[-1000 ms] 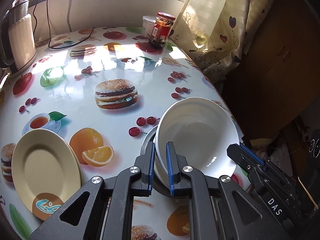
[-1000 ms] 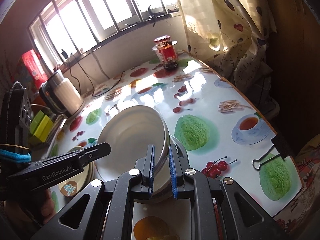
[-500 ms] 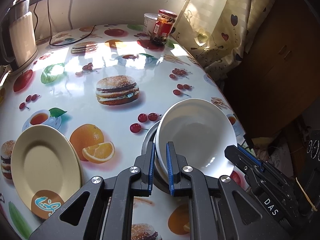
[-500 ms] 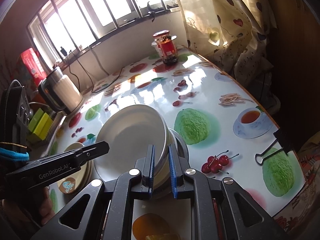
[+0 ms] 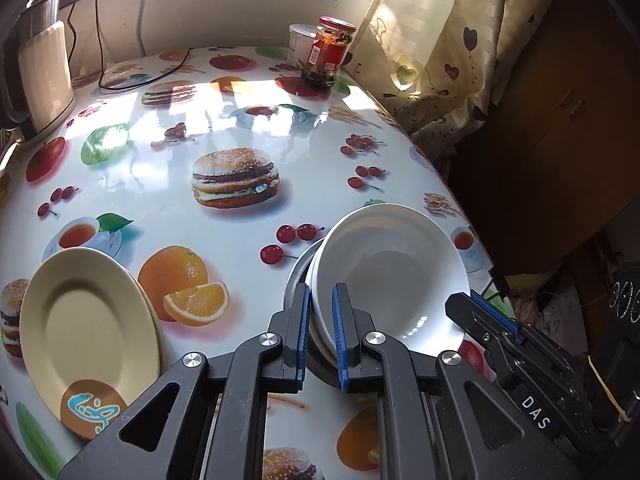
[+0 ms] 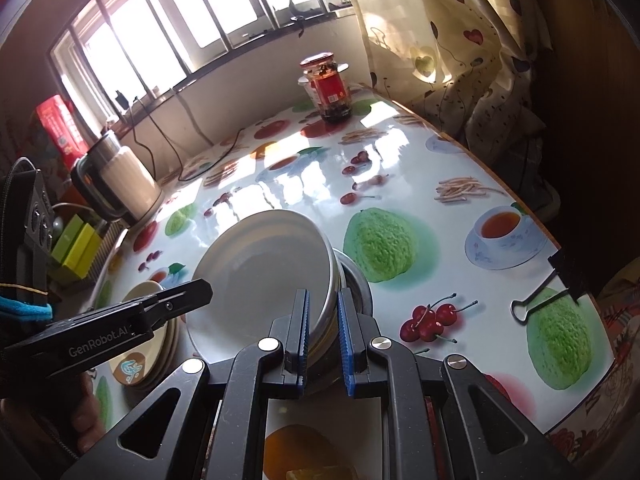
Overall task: Organize plates and bowls
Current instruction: 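Grip the rim of the nested bowl stack with both grippers and lift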
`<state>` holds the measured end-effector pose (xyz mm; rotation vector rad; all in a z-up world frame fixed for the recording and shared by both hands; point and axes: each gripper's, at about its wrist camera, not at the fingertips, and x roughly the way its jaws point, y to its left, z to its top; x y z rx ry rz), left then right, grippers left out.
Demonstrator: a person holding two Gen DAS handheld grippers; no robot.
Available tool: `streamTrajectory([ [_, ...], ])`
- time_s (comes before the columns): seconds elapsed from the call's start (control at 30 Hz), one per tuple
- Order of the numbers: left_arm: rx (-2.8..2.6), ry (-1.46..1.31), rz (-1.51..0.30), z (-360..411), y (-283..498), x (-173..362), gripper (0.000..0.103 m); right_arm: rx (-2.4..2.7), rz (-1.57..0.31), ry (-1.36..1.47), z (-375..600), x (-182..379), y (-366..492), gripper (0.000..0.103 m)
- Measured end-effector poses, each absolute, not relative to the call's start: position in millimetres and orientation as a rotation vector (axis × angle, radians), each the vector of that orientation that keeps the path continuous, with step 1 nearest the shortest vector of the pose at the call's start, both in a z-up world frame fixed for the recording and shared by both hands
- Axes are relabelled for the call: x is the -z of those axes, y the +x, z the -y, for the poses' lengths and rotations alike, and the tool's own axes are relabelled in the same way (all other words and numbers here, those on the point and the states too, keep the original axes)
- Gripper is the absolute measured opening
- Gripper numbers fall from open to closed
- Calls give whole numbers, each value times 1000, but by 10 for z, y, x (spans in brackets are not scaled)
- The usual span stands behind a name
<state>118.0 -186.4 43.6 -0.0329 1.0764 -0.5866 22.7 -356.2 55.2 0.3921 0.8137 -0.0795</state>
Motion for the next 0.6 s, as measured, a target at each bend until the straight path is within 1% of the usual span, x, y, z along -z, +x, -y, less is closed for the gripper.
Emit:
streamTrajectory([
  [0.23, 588, -31, -1069, 1867, 1170, -437, 12, 80, -814, 392, 3562, -540, 226, 16],
  [0.53, 596, -42, -1061, 1857, 1170, -442, 12, 84, -816, 393, 3556, -522, 236, 16],
  [0.6, 595, -34, -1049, 1849, 1160, -455, 12, 84, -811, 397, 3560, -516, 232, 18],
])
